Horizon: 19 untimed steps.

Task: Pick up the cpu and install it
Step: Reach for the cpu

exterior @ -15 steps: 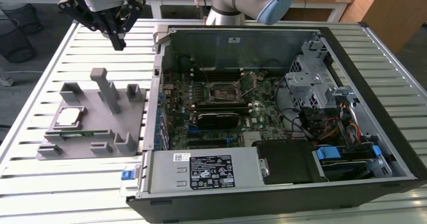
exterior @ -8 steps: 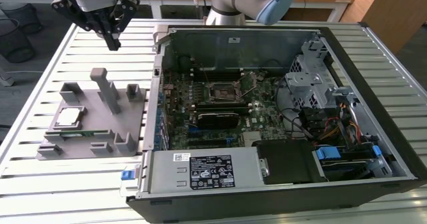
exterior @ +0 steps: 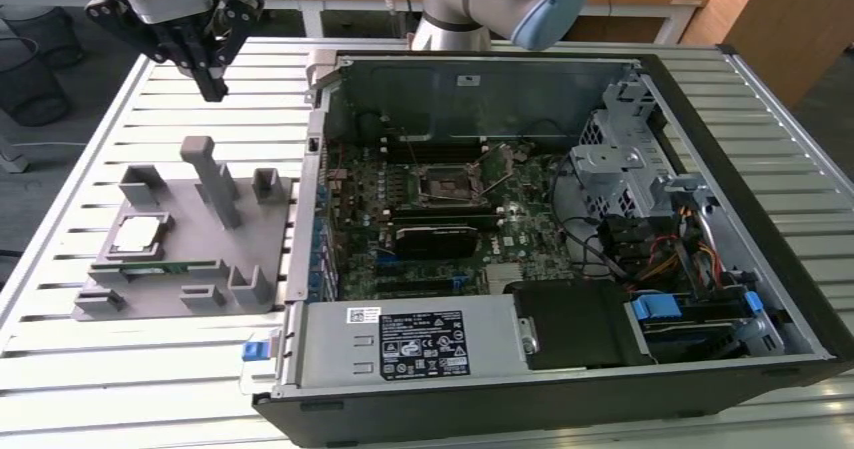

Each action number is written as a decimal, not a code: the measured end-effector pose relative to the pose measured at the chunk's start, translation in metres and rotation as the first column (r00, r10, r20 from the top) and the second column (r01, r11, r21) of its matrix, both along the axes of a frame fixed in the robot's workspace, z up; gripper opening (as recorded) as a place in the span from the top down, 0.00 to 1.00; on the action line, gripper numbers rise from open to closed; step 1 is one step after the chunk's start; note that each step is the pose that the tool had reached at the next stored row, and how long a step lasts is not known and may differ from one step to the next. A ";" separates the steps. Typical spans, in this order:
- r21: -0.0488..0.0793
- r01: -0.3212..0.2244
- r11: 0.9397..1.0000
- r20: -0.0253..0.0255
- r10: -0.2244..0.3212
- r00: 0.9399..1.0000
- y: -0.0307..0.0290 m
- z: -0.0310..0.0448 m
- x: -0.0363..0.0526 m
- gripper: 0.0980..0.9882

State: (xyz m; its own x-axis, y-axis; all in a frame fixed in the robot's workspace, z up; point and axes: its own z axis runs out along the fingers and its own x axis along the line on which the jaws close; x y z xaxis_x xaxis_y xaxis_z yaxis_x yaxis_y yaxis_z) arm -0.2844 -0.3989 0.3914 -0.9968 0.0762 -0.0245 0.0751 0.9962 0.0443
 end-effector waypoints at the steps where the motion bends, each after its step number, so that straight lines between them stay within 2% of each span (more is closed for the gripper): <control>1: 0.000 0.000 1.000 0.000 0.000 1.000 0.0000 0.0000 -0.0017 0.98; 19: 0.000 0.000 1.000 0.000 0.000 1.000 0.0000 -0.0006 -0.0320 0.98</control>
State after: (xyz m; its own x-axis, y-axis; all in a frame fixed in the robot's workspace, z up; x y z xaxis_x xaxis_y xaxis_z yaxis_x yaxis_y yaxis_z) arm -0.3164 -0.3989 0.3908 -0.9968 0.0762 -0.0245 0.0751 0.9962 0.0444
